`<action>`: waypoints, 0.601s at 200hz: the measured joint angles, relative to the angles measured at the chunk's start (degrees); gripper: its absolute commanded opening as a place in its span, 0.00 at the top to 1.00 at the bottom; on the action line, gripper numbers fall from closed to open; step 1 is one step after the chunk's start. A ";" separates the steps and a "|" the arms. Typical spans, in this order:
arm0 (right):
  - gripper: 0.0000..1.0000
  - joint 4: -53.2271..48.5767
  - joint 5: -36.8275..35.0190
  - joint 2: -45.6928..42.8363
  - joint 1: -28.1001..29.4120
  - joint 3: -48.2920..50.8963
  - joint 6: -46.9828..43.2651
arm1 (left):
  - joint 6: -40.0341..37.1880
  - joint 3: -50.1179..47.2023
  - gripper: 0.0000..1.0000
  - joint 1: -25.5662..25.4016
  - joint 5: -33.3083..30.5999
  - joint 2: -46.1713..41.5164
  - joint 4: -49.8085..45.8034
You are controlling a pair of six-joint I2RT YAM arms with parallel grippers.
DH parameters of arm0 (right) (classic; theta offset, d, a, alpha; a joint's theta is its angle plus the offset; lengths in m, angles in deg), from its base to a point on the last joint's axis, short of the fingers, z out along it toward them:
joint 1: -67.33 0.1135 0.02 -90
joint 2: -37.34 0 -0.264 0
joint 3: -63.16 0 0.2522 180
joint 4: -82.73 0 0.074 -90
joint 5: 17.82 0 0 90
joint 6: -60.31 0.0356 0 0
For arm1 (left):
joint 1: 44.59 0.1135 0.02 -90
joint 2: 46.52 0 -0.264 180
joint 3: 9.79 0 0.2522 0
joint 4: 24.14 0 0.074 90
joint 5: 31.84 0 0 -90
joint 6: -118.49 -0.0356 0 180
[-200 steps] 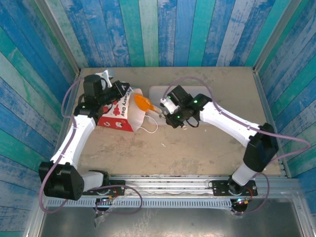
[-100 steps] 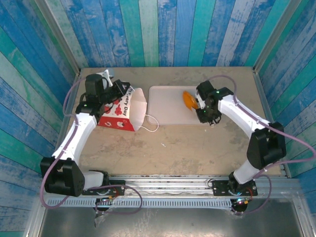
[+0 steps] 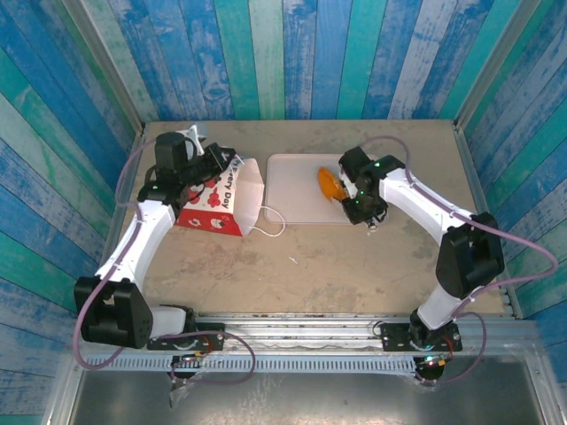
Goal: Take the fake bread out of the paper bag
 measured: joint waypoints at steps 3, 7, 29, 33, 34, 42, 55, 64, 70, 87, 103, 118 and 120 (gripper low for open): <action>0.57 -0.11 -0.11 0.00 0.24 -0.13 0.02 | 0.02 0.00 1.00 0.00 0.00 0.07 0.00; 0.58 -0.28 -0.35 0.00 0.63 -0.35 0.00 | 0.02 0.00 1.00 0.00 0.04 0.11 0.00; 0.63 -1.01 -2.58 0.00 2.49 -1.46 0.31 | 0.04 0.00 1.00 0.00 0.33 0.22 -0.02; 0.64 -1.11 -3.17 0.00 2.75 -1.57 0.39 | 0.04 0.00 1.00 0.00 0.44 0.22 -0.02; 0.65 -1.11 -3.28 0.00 2.80 -1.60 0.44 | 0.02 0.00 1.00 0.00 0.44 0.22 0.00; 0.65 -1.31 -4.68 0.00 3.19 -1.68 0.70 | 0.04 0.00 1.00 0.00 0.48 0.22 0.00; 0.66 -1.88 -8.11 0.00 3.37 -1.79 1.55 | 0.04 0.00 1.00 0.00 0.52 0.22 -0.02; 0.66 -2.36 -10.84 0.00 3.23 -1.92 2.05 | 0.07 0.00 1.00 0.00 0.61 0.22 0.00; 0.66 -2.71 -12.72 0.00 3.17 -2.03 2.40 | 0.07 0.00 1.00 0.00 0.66 0.22 0.00; 0.65 -3.17 -16.79 0.00 2.84 -2.23 2.95 | 0.13 0.00 1.00 0.00 0.66 0.22 -0.02; 0.63 -3.41 -19.56 0.11 2.80 -2.23 3.17 | 0.22 0.00 1.00 0.00 0.68 0.22 0.00; 0.62 -3.87 -21.20 0.74 3.13 -2.23 3.13 | 0.28 0.00 1.00 0.00 0.68 0.22 0.02; 0.62 -3.93 -21.38 0.81 3.19 -2.23 3.10 | 0.31 0.00 1.00 0.00 0.68 0.22 0.02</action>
